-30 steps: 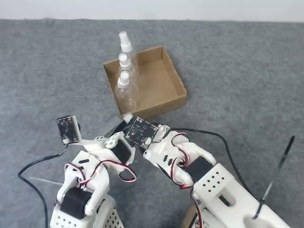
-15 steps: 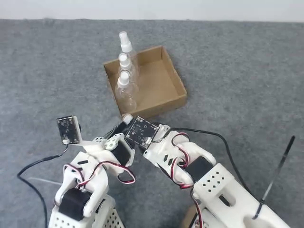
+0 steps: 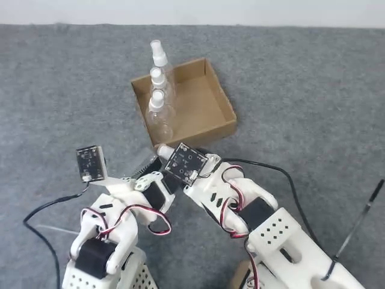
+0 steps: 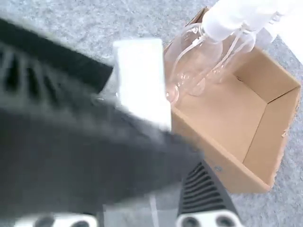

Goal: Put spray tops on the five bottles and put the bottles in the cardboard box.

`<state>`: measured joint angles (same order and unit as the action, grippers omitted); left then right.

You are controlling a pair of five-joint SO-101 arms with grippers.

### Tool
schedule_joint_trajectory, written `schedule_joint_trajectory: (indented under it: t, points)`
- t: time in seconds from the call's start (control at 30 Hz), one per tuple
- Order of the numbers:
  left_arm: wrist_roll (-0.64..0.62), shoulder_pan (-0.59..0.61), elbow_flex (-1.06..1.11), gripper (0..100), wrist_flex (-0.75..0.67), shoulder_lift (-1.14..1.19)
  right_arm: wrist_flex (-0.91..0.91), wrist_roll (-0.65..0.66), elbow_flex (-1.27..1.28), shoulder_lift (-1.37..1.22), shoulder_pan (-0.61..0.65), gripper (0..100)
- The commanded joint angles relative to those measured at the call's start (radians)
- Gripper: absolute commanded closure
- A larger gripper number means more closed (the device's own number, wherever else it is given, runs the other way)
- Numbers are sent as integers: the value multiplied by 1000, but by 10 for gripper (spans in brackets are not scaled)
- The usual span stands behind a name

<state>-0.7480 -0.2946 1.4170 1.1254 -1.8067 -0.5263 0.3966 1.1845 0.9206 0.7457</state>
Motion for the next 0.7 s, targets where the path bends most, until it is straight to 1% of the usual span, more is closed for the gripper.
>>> schedule_joint_trajectory:
  t: [0.0,0.17,0.33,0.43,0.53,0.6,0.67]
  points:
    - [9,3,-50,677,5,-18,27,-12,-26,41,-16,992]
    - [9,6,-79,677,18,-18,27,-9,-26,41,-22,992]
    - [6,8,-81,677,23,-18,54,-14,-26,41,-67,992]
    - [-29,52,-90,677,15,-18,54,-15,-26,41,-74,992]
    - [-32,107,-113,677,21,-18,54,-15,-26,41,-74,992]
    - [-32,115,-114,677,25,-18,56,-18,-26,41,-74,992]
    - [-32,118,-114,677,25,-18,67,-60,-26,41,-76,992]
